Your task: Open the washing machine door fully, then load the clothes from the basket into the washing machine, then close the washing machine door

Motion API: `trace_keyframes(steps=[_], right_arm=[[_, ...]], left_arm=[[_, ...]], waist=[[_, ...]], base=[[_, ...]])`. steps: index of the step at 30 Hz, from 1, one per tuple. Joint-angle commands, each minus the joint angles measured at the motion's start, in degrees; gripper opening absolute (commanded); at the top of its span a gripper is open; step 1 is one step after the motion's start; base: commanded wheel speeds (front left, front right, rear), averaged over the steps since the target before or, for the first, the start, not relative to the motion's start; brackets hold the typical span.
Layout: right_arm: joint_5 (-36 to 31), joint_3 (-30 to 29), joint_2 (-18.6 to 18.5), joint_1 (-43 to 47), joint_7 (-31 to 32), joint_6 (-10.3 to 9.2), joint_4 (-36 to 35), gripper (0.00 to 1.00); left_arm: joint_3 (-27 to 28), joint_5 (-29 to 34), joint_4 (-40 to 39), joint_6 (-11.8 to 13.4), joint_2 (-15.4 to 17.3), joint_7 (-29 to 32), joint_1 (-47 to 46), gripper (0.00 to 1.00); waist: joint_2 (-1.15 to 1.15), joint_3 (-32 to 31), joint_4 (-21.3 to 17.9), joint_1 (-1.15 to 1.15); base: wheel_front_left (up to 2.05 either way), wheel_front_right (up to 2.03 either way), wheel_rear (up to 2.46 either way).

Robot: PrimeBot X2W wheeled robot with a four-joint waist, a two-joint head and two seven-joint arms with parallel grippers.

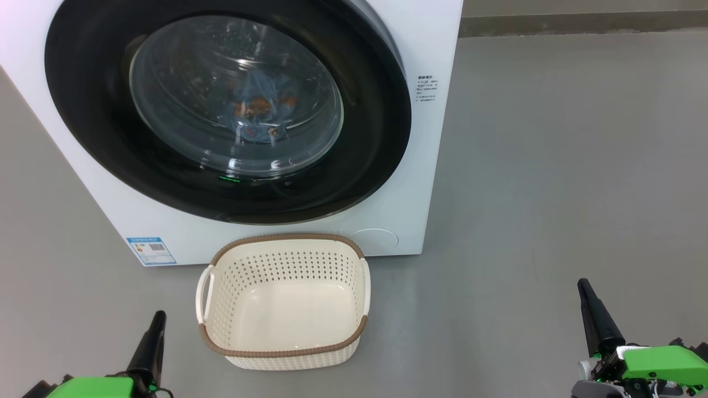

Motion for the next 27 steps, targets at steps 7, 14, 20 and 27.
trace_keyframes(steps=[7, 14, 20, 27], right_arm=[[0.17, 1.26, -0.20, -1.95, 0.49, 0.09, -1.66, 0.00], [0.17, 1.26, -0.20, -1.95, 0.49, 0.09, -1.66, 0.00], [0.17, 1.26, -0.20, -1.95, 0.49, 0.09, -1.66, 0.00], [0.17, 1.26, -0.20, -1.95, 0.49, 0.09, -1.66, 0.00]], left_arm=[[2.03, -0.45, -0.97, -0.16, 0.75, 0.42, -2.77, 0.00], [2.03, -0.45, -0.97, -0.16, 0.75, 0.42, -2.77, 0.00], [2.03, -0.45, -0.97, -0.16, 0.75, 0.42, -2.77, 0.00], [2.03, -0.45, -0.97, -0.16, 0.75, 0.42, -2.77, 0.00]], waist=[[0.00, 0.00, 0.00, 0.00], [0.00, 0.00, 0.00, 0.00], [0.00, 0.00, 0.00, 0.00], [0.00, 0.00, 0.00, 0.00]], base=[[0.00, 0.00, 0.00], [0.00, 0.00, 0.00], [0.00, 0.00, 0.00], [0.00, 0.00, 0.00]])
